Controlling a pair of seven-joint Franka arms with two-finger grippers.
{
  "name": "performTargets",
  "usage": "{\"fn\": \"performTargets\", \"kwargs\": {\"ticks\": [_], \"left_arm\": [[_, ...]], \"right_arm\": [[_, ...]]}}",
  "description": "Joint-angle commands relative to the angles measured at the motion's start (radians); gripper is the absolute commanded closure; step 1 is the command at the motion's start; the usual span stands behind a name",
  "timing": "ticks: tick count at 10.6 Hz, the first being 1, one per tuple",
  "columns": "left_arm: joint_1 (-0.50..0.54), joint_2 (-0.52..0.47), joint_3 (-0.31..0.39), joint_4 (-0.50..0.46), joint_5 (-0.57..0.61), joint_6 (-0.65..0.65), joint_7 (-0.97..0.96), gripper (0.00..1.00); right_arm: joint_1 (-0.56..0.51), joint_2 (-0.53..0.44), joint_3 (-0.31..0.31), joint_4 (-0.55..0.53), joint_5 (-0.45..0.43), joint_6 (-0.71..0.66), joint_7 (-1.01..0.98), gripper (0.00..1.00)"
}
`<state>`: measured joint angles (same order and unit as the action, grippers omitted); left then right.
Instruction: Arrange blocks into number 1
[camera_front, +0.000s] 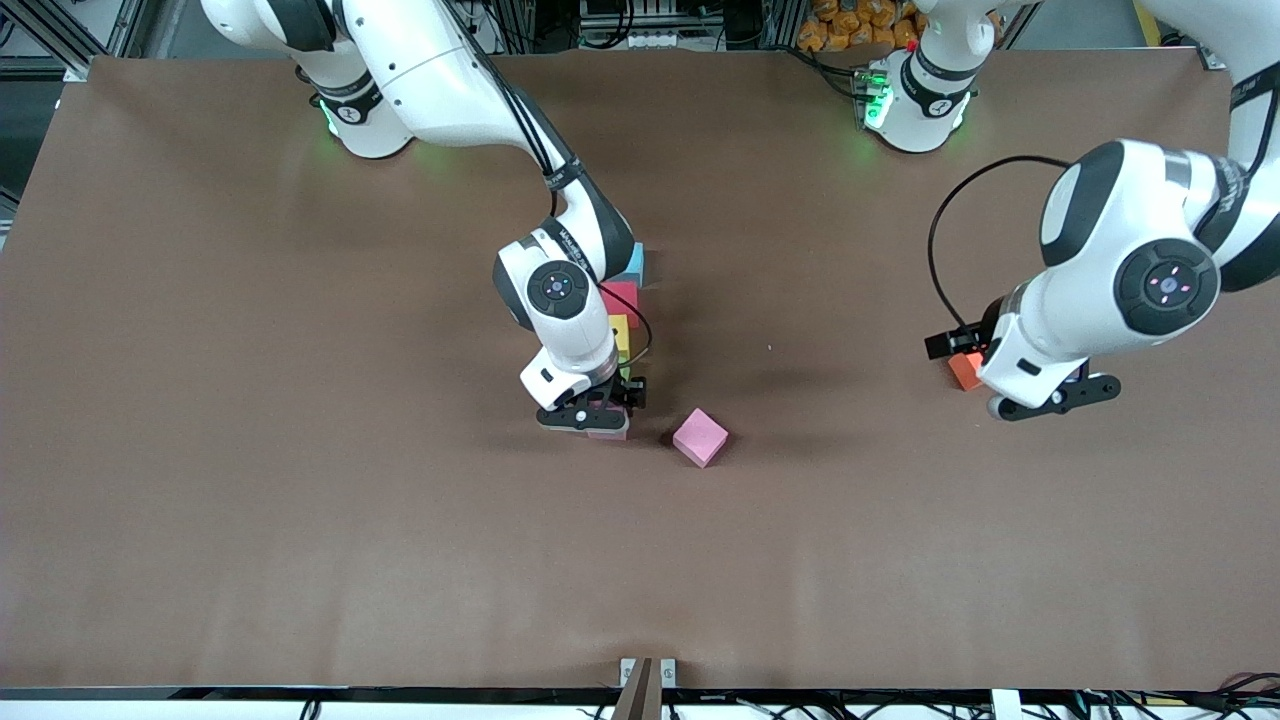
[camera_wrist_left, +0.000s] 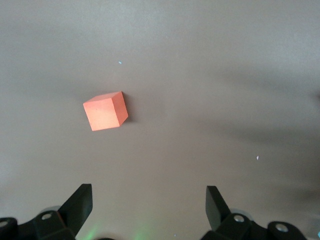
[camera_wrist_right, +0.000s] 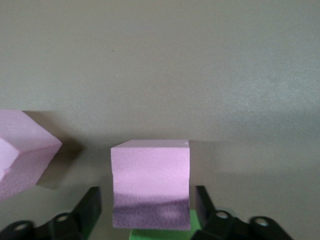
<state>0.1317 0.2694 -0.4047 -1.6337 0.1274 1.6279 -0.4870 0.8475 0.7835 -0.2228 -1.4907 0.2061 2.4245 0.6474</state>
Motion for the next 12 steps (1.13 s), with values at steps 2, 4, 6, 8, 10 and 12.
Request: {"fn": "performTargets", "kwargs": {"ticks": [2, 4, 6, 8, 10, 12], "left_arm": [[-0.072, -0.116, 0.090, -0.100, -0.049, -0.003, 0.071, 0.00], [-0.070, -0.136, 0.098, -0.092, -0.049, -0.003, 0.093, 0.00], [-0.078, -0.183, 0.125, -0.089, -0.049, -0.003, 0.120, 0.00], [-0.095, -0.206, 0.147, -0.034, -0.048, 0.000, 0.154, 0.00], [-0.099, -0.242, 0.162, -0.005, -0.064, 0.001, 0.163, 0.00], [-0.110, -0.269, 0.170, 0.029, -0.074, -0.017, 0.214, 0.00]], "right_arm": [[-0.048, -0.234, 0.003, -0.134, -0.054, -0.135, -0.060, 0.00], [-0.189, -0.312, 0.061, -0.128, -0.103, -0.232, -0.189, 0.00], [-0.278, -0.323, 0.074, -0.067, -0.163, -0.383, -0.410, 0.00], [-0.390, -0.410, 0.074, -0.043, -0.205, -0.467, -0.579, 0.00], [-0.517, -0.537, 0.077, -0.043, -0.197, -0.547, -0.574, 0.00], [-0.657, -0.651, 0.083, -0.046, -0.195, -0.628, -0.491, 0.00]]}}
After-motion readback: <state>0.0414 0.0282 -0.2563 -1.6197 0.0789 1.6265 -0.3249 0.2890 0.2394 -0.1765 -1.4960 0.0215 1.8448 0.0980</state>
